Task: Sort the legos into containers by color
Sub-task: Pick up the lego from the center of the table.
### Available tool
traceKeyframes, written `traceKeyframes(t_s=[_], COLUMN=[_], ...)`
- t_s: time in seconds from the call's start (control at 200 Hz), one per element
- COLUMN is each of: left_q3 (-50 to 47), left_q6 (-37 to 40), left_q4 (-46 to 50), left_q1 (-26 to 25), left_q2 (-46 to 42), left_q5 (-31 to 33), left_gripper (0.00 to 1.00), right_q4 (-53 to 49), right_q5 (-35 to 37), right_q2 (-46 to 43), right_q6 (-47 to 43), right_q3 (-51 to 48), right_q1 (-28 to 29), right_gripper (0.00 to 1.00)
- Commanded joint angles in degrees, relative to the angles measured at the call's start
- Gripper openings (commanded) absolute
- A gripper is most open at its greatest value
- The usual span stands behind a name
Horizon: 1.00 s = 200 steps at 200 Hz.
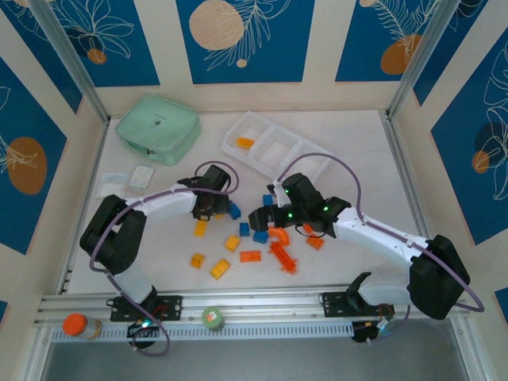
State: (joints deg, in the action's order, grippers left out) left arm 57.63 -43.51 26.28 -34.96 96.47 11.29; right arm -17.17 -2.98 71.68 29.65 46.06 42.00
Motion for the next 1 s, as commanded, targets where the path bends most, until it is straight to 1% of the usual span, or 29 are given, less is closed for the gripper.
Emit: traceKeyframes(t_s=[0.0,0.155,0.46,0.625,0.725,0.865,0.995], left_q3=[-0.8,-2.6,-2.3,-0.7,-0.4,-0.4,-0.2], left_q6=[-0.7,-0.9,0.0,0.7,0.9,1.1,1.5], left_q4=[2.3,2.4,0.4,0.6,0.6,0.5,1.2], left_q1=[-0.5,-0.5,-0.5,-0.6,-0.6,-0.6,-0.6], left_q2=[0.2,-0.6,0.4,1.6,1.4,0.9,0.4], left_q5=[2.6,3.3,2.5,2.9,3.1,3.2,3.6], left_gripper=[0.71,0.68,0.57,0.48,0.43,0.33,0.27], right_q4=[0.7,1.1,1.4,1.3,1.4,1.5,1.1], right_q5=[0.2,0.3,0.2,0.1,0.1,-0.2,-0.9], right_q2=[-1.2,-1.2,-0.9,-1.0,-1.2,-1.4,-1.6], right_q6=[0.5,0.4,0.2,0.1,0.2,0.0,-0.3], right_q3=[-0.8,-0.9,-0.8,-1.1,-1.3,-1.3,-0.8], right_q1=[0.0,-0.3,-0.6,-0.9,-1.0,-1.3,-1.7], right_gripper=[0.99,0.99,0.99,0.99,0.99,0.99,0.99])
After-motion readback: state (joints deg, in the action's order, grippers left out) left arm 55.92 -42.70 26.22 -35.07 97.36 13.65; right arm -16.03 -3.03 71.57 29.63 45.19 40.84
